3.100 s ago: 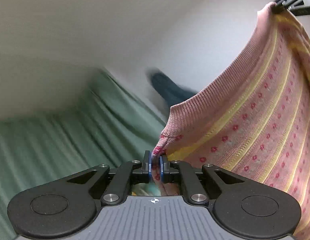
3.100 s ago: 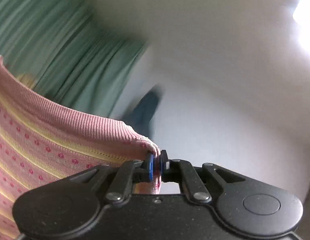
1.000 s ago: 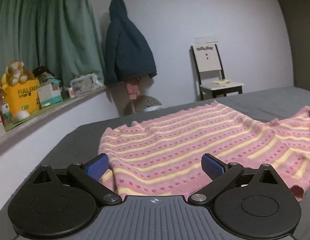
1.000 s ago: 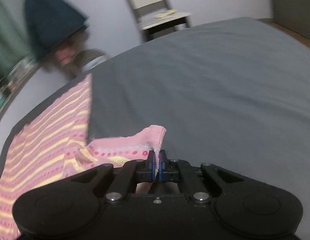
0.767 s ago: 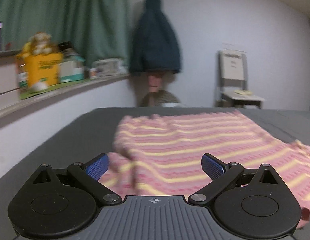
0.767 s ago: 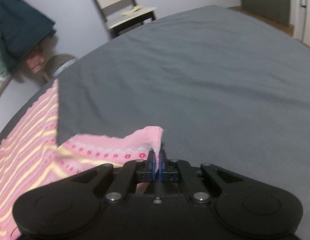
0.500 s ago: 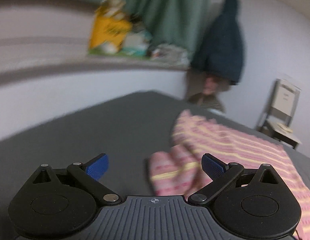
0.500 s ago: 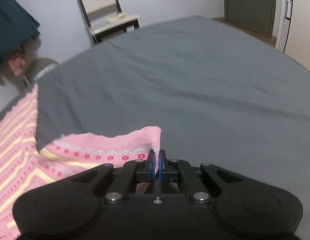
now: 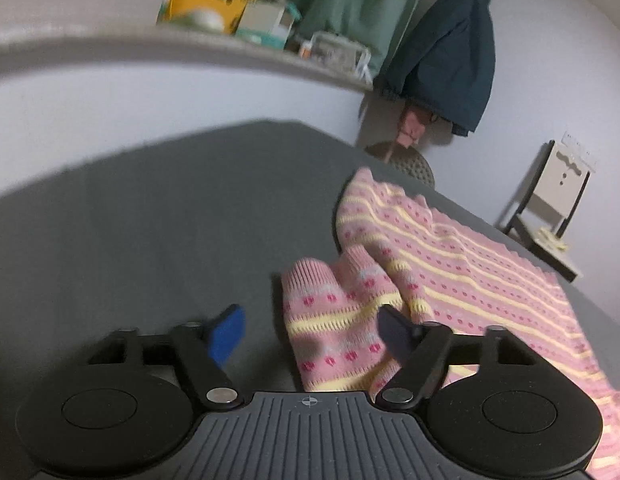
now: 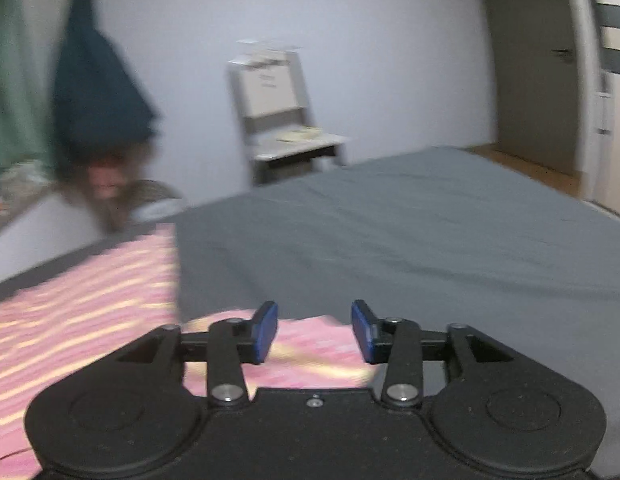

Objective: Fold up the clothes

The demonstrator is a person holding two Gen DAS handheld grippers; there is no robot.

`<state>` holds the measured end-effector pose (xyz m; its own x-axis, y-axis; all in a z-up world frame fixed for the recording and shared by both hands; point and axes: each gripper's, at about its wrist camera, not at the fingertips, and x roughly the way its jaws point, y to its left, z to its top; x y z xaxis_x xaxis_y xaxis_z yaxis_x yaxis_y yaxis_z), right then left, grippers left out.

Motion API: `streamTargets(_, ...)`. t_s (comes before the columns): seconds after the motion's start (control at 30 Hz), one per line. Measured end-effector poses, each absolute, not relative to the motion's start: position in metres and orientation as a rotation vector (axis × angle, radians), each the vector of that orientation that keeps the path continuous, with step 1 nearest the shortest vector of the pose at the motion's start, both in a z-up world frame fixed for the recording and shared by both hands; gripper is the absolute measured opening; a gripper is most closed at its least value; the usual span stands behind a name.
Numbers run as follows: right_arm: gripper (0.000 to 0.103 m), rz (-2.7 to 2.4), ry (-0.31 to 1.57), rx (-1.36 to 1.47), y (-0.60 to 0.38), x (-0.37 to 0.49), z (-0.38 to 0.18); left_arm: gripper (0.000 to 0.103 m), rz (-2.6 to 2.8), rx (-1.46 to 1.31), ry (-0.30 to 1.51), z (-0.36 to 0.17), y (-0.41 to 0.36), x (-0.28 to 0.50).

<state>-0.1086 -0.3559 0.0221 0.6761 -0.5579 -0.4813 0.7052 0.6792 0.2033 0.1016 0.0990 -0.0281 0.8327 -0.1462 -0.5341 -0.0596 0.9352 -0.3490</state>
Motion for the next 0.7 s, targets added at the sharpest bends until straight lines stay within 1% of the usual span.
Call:
streamTargets(0.03, 0.044, -0.691, 0.404, 0.398, -0.348, -0.107, 0.021, 0.072, -0.063, -0.374, 0.591, -0.031, 0.098, 0.102)
streamTargets(0.07, 0.044, -0.652, 0.406, 0.402, -0.341, -0.105, 0.020, 0.069, -0.078, -0.381, 0.593, -0.034, 0.096, 0.103)
streamTargets(0.13, 0.044, -0.593, 0.410, 0.405, -0.332, -0.100, 0.017, 0.048, -0.116, -0.351, 0.607, -0.035, 0.087, 0.107)
streamTargets(0.2, 0.044, -0.548, 0.414, 0.389, -0.325, -0.094, 0.014, 0.046, -0.138, -0.294, 0.625, -0.037, 0.077, 0.111)
streamTargets(0.27, 0.044, -0.517, 0.417, 0.372, -0.322, -0.091, 0.011, 0.035, -0.152, -0.244, 0.642, -0.040, 0.068, 0.116)
streamTargets(0.3, 0.044, -0.503, 0.419, 0.367, -0.321, -0.089, 0.010, 0.025, -0.157, -0.221, 0.651, -0.042, 0.064, 0.119)
streamTargets(0.33, 0.044, -0.490, 0.420, 0.363, -0.321, -0.089, 0.009, 0.011, -0.160, -0.205, 0.659, -0.044, 0.061, 0.121)
streamTargets(0.37, 0.044, -0.484, 0.425, 0.362, -0.320, -0.090, 0.009, 0.006, -0.157, -0.210, 0.665, -0.045, 0.061, 0.121)
streamTargets(0.5, 0.044, -0.477, 0.449, 0.377, -0.321, -0.089, 0.003, 0.004, -0.120, -0.248, 0.656, -0.044, 0.066, 0.120)
streamTargets(0.7, 0.044, -0.410, 0.445, 0.320, -0.307, -0.086, 0.006, 0.004, -0.001, -0.264, 0.544, -0.024, 0.081, 0.107)
